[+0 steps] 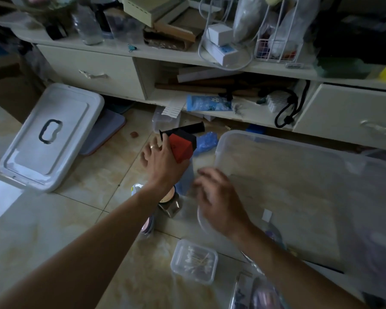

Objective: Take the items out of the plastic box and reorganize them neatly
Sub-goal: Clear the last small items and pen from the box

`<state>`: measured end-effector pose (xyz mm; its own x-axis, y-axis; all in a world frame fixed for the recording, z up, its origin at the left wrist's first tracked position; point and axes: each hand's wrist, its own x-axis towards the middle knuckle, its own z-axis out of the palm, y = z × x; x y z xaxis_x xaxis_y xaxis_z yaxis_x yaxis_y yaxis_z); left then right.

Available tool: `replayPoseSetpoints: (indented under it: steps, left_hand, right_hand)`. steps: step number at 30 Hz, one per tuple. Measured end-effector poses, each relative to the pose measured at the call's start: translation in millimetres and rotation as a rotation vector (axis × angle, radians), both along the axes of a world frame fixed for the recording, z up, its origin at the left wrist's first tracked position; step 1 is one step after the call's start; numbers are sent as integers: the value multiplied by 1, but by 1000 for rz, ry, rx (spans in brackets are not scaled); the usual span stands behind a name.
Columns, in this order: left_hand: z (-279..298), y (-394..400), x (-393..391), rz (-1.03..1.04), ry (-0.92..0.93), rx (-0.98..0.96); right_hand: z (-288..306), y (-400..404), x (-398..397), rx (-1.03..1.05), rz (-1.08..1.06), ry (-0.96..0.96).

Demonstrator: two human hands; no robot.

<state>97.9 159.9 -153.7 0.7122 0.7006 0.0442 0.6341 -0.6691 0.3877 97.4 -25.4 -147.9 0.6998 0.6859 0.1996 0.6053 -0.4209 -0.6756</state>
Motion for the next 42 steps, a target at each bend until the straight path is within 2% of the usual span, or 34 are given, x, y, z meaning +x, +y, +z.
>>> replayPoseSetpoints:
  steps: [3,5,7,9,13,16,19,23,27,30,35,38,40,42]
  left_hand:
    - [12,-36,0,-102,-300,101]
    - [25,-71,5,-248,-465,168]
    - [31,-108,13,-427,-495,124]
    - [25,-139,20,-578,-344,-18]
    - [-14,-172,33,-624,305,-337]
    - [-37,-180,35,-696,746,-337]
    - [-49,-183,40,-785,956,-306]
    - [-63,-191,42,-829,1031,-272]
    - [-80,-201,42,-796,1190,-458]
    - [-84,-200,42,-819,1216,-444]
    - [-85,-198,43,-847,1196,-450]
    - [-90,-199,44,-838,1168,-475]
    - [-92,-199,44,-823,1144,-503]
    - [-92,-201,44,-804,1114,-524]
  right_hand:
    - [1,-40,45,77,-265,-68]
    - [-16,-73,89,-139,-389,14]
    - [-47,-113,122,-455,-347,175]
    - [-79,-150,136,-616,-180,271]
    - [-129,-176,128,-875,176,342]
    - [-136,-164,129,-1140,320,199]
    - [-140,-167,139,-1137,337,139]
    - [-135,-169,135,-1024,277,228]
    - [-134,-166,129,-895,202,332]
    - [-131,-163,126,-975,221,297]
    - [-116,-164,126,-1082,297,360]
    - [-121,-167,125,-1094,269,532]
    - [-128,-168,124,-1036,194,727]
    - [-130,-167,124,-998,150,819]
